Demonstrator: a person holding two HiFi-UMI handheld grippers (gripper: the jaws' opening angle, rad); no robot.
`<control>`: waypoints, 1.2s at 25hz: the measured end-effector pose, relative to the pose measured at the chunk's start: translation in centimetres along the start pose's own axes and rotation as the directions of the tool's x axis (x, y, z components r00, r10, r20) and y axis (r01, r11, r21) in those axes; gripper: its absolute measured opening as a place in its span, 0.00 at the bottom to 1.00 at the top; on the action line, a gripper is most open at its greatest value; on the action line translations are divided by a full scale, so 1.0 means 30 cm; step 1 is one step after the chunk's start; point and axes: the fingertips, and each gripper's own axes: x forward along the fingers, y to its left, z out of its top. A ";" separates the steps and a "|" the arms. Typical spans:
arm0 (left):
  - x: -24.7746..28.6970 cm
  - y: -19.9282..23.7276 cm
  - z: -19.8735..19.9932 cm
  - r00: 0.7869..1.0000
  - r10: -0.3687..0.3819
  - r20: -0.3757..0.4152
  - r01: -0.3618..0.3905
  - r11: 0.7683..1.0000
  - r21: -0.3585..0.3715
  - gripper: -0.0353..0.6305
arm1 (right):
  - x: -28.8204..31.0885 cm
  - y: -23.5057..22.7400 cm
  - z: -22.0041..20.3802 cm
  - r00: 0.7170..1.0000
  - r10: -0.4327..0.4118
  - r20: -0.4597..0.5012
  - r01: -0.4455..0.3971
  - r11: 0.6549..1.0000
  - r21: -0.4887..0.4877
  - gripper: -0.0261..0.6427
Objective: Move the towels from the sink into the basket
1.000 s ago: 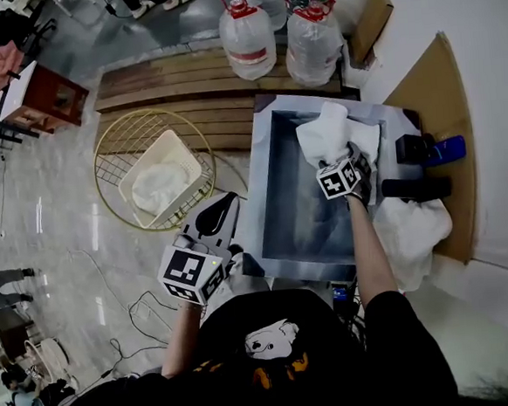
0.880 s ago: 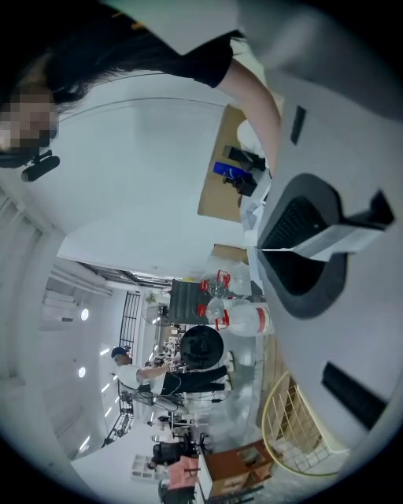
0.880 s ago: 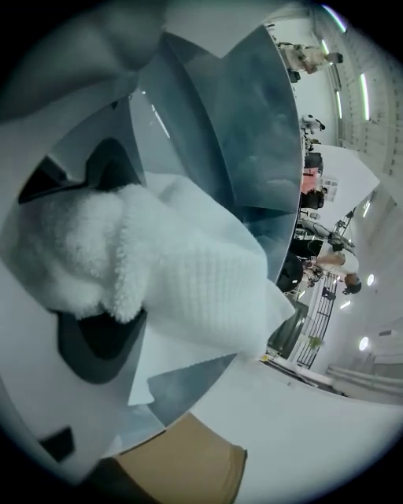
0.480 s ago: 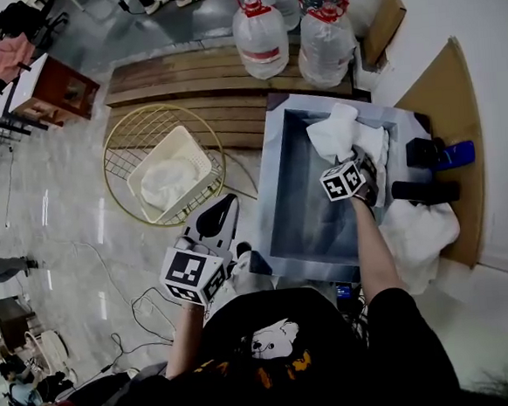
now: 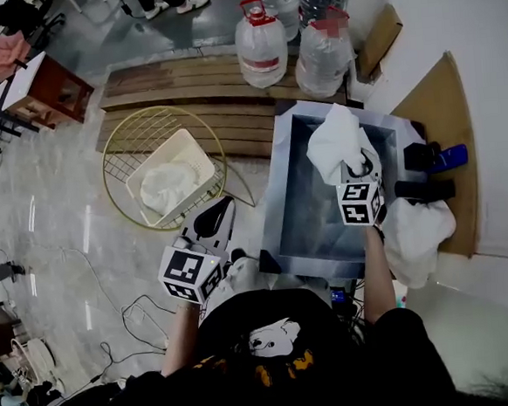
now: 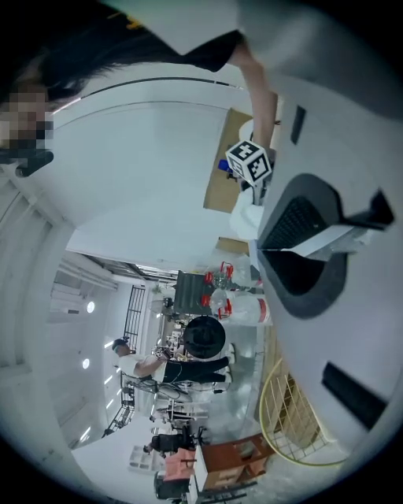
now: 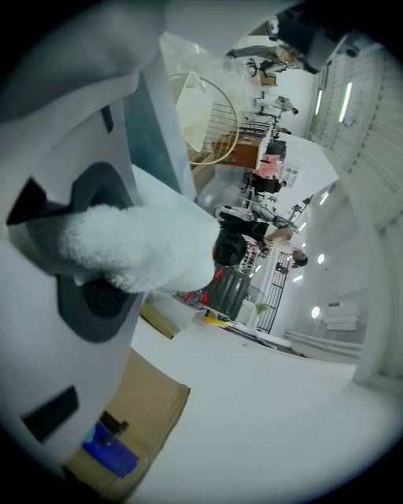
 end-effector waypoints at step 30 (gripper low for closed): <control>-0.623 0.749 -0.272 0.950 0.310 0.021 -0.299 0.930 -0.212 0.07 | -0.109 1.345 1.002 0.778 0.543 0.315 -0.478 0.838 -0.265 0.27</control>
